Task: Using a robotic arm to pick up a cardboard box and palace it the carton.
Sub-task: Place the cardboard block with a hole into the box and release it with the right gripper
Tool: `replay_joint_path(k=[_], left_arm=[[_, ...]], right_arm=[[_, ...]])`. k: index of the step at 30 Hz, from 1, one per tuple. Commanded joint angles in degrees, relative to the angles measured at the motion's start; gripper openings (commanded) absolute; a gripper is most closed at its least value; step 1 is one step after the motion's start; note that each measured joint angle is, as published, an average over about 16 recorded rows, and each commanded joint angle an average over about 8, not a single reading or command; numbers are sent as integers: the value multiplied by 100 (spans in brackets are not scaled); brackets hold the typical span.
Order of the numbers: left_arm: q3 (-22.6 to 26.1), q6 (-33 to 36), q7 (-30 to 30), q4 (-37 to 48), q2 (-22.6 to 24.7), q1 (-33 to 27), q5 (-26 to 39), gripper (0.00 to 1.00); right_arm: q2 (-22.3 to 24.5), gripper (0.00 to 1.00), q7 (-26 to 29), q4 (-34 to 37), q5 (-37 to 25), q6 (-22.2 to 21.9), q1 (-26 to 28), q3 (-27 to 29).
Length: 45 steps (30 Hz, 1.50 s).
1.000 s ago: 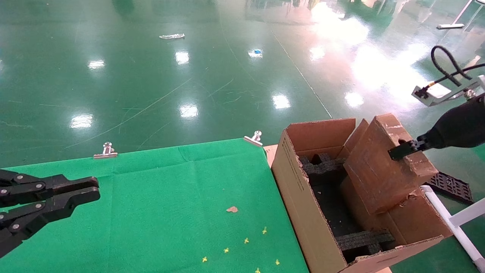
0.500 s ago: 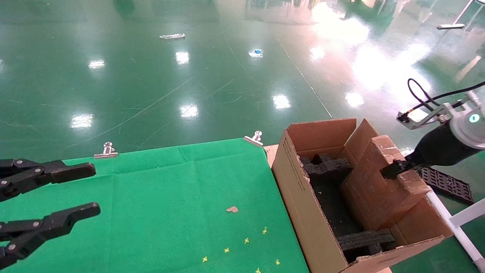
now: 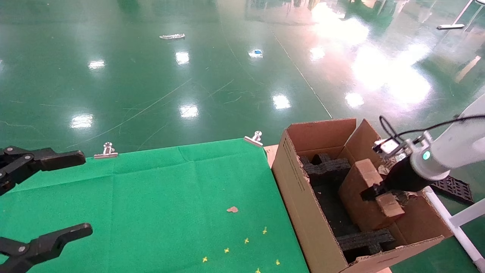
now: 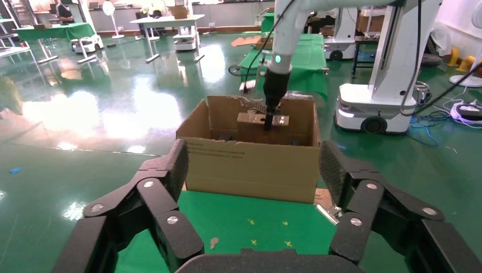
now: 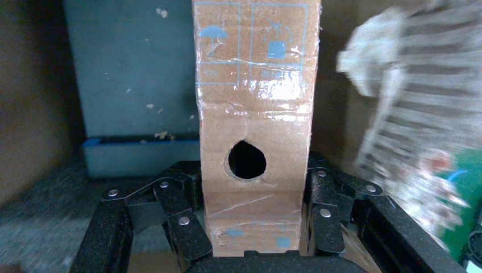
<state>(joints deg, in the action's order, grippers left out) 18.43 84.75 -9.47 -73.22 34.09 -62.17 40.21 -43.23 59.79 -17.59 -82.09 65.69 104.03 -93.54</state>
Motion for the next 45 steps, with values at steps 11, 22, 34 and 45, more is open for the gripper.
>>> replay_joint_path(k=[11,22,34,45], left_arm=[[2,-1,1,0,-1,-1,-1,100],[4,-2,2,0,-2,-1,-3,100],[6,-3,3,0,-2,-1,-4,100],[8,-3,4,0,-3,-2,-6,100]], right_arm=[[-200,79,-590,604,411,-458,-532,242],[-403,100,-853,967,276,-308,-409,157],[-557,100,-959,1159,228,-206,-289,130],[-539,100,-1191,1140,282,-50,139,185]])
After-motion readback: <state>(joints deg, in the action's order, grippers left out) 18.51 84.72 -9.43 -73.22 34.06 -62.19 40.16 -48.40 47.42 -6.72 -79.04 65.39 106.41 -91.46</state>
